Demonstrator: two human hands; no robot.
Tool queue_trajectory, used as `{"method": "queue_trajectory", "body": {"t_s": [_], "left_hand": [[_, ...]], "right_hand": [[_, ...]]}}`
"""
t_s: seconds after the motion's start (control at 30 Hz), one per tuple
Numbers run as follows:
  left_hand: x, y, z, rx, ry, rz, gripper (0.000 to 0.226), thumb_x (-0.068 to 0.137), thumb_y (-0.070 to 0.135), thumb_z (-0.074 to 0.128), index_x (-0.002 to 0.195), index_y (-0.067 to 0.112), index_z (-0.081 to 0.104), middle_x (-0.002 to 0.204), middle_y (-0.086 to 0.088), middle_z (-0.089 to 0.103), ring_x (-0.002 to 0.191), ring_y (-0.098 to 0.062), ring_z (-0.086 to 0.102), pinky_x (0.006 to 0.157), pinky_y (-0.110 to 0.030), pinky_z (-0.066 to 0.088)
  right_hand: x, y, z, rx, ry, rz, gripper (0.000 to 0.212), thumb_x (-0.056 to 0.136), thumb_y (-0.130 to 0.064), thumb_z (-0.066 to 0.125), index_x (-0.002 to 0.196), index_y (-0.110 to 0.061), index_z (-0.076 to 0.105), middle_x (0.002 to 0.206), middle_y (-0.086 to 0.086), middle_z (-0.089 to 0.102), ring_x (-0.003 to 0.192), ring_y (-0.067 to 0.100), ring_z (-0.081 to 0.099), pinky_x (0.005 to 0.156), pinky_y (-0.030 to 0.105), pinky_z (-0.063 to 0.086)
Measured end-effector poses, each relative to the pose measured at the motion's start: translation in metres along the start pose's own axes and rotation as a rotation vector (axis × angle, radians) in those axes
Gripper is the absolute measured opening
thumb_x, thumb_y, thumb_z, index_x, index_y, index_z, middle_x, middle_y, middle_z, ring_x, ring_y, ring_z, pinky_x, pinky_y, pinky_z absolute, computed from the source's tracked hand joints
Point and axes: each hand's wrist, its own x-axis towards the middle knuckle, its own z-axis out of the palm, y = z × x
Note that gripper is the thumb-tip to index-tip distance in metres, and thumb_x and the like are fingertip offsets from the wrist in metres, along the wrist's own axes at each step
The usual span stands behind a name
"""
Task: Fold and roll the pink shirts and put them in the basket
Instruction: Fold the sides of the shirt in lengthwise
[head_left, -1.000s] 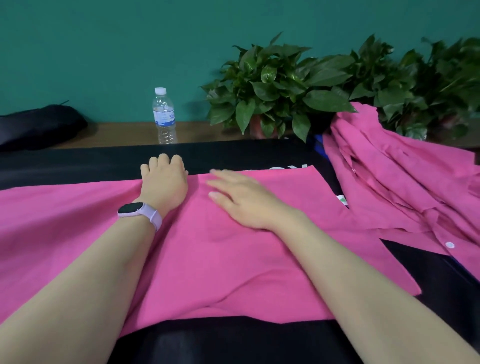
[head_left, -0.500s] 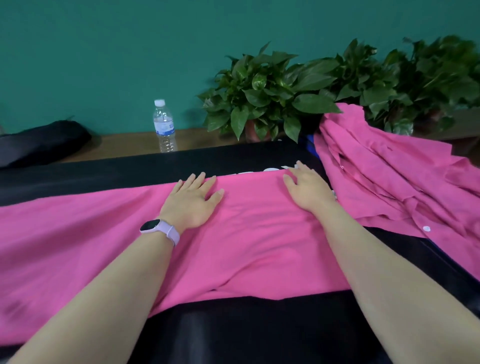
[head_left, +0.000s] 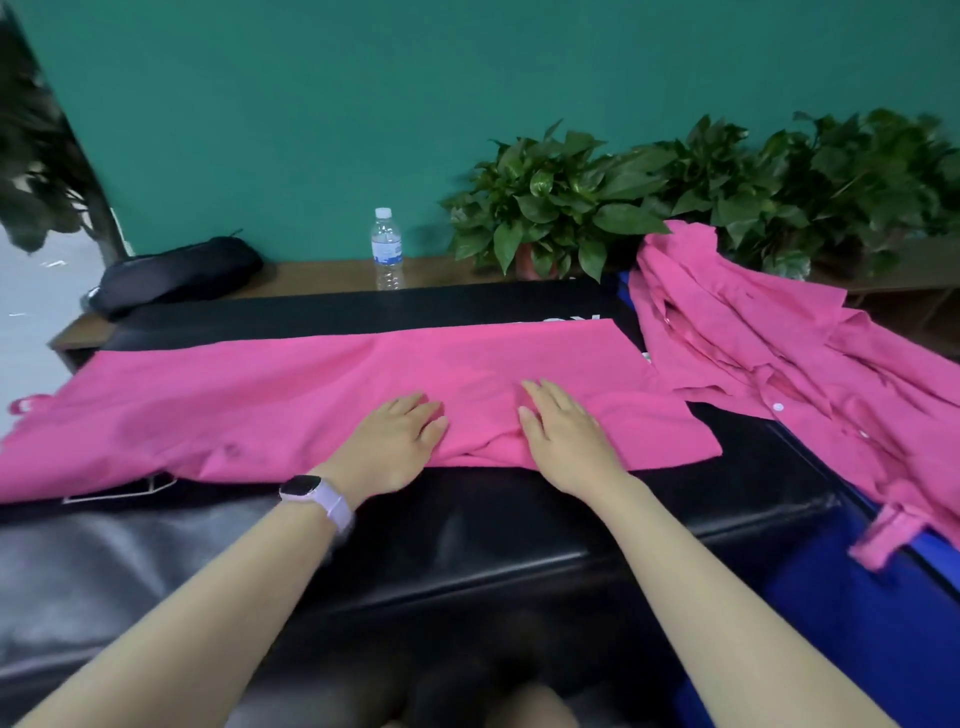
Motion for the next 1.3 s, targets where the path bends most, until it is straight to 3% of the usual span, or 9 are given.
{"method": "queue_trajectory", "body": {"t_s": [0.17,0.53,0.63,0.7,0.83,1.03,1.1,1.17,1.3], "left_hand": [[-0.059,0.001,0.003,0.127,0.020,-0.062,0.065,0.102,0.062,0.019,0.160,0.034,0.017,0.167,0.006,0.012,0.154,-0.013,0.007,0.125,-0.034,0.003],[-0.146,0.055,0.011,0.161,0.018,-0.075,0.073,0.099,0.069,0.017,0.161,0.030,0.014,0.168,0.003,0.011,0.154,-0.018,0.008,0.125,-0.040,0.007],[-0.163,0.057,0.002,0.083,-0.013,-0.028,0.067,0.102,0.062,0.021,0.160,0.027,0.019,0.167,0.003,0.015,0.154,-0.017,0.009,0.125,-0.037,0.006],[-0.176,0.051,-0.011,-0.003,0.017,-0.001,0.060,0.105,0.055,0.025,0.156,0.024,0.034,0.163,0.002,0.029,0.151,-0.018,0.021,0.123,-0.034,0.012],[-0.210,0.010,-0.044,-0.033,0.250,-0.120,0.047,0.106,0.048,0.028,0.127,0.022,0.062,0.128,0.005,0.061,0.126,-0.018,0.049,0.117,-0.046,0.022],[-0.267,-0.101,-0.094,-0.060,0.647,-0.512,0.032,0.101,0.035,0.044,0.087,0.016,0.066,0.093,0.001,0.059,0.093,-0.025,0.052,0.090,-0.043,0.035],[-0.275,-0.136,-0.109,-0.032,0.632,-0.629,0.031,0.101,0.032,0.043,0.084,0.015,0.062,0.093,-0.007,0.063,0.091,-0.032,0.056,0.086,-0.045,0.043],[-0.275,-0.165,-0.120,-0.008,0.520,-0.707,0.029,0.102,0.032,0.042,0.097,0.014,0.064,0.105,-0.014,0.064,0.100,-0.038,0.057,0.089,-0.046,0.045],[-0.266,-0.203,-0.135,-0.089,0.338,-0.681,0.030,0.103,0.027,0.046,0.123,0.018,0.066,0.132,-0.010,0.063,0.120,-0.035,0.055,0.103,-0.045,0.043]], "right_hand": [[-0.029,0.012,-0.003,-0.167,-0.132,0.079,0.068,0.105,-0.058,0.009,0.163,-0.022,0.010,0.170,-0.001,0.004,0.156,0.015,0.000,0.127,0.037,0.000],[-0.095,0.028,-0.019,-0.187,-0.185,0.021,0.065,0.105,-0.059,0.015,0.162,-0.029,0.010,0.169,-0.010,0.002,0.155,0.009,-0.001,0.127,0.036,0.000],[-0.100,0.026,-0.025,-0.192,-0.219,0.029,0.062,0.107,-0.053,0.020,0.163,-0.026,0.011,0.169,-0.007,0.003,0.156,0.012,0.001,0.127,0.038,0.002],[-0.096,0.015,-0.030,-0.192,-0.235,0.057,0.059,0.108,-0.045,0.025,0.162,-0.020,0.018,0.169,-0.001,0.011,0.156,0.018,0.010,0.126,0.041,0.009],[-0.088,-0.035,-0.026,-0.147,-0.079,0.027,0.046,0.102,-0.027,0.039,0.145,-0.012,0.049,0.149,0.010,0.049,0.136,0.030,0.045,0.117,0.047,0.032],[-0.072,-0.145,0.009,0.005,-0.008,-0.251,0.032,0.101,-0.029,0.047,0.126,-0.016,0.062,0.129,0.001,0.058,0.121,0.023,0.053,0.110,0.041,0.036],[-0.063,-0.178,0.020,0.031,-0.024,-0.325,0.031,0.102,-0.026,0.045,0.124,-0.014,0.063,0.128,0.001,0.060,0.121,0.022,0.054,0.108,0.039,0.036],[-0.053,-0.208,0.031,0.065,-0.042,-0.378,0.030,0.103,-0.023,0.044,0.124,-0.014,0.064,0.129,0.001,0.061,0.123,0.022,0.053,0.108,0.039,0.036],[-0.029,-0.254,0.046,0.090,-0.085,-0.439,0.030,0.103,-0.019,0.042,0.118,-0.010,0.067,0.125,0.005,0.064,0.121,0.025,0.055,0.108,0.043,0.040]]}}
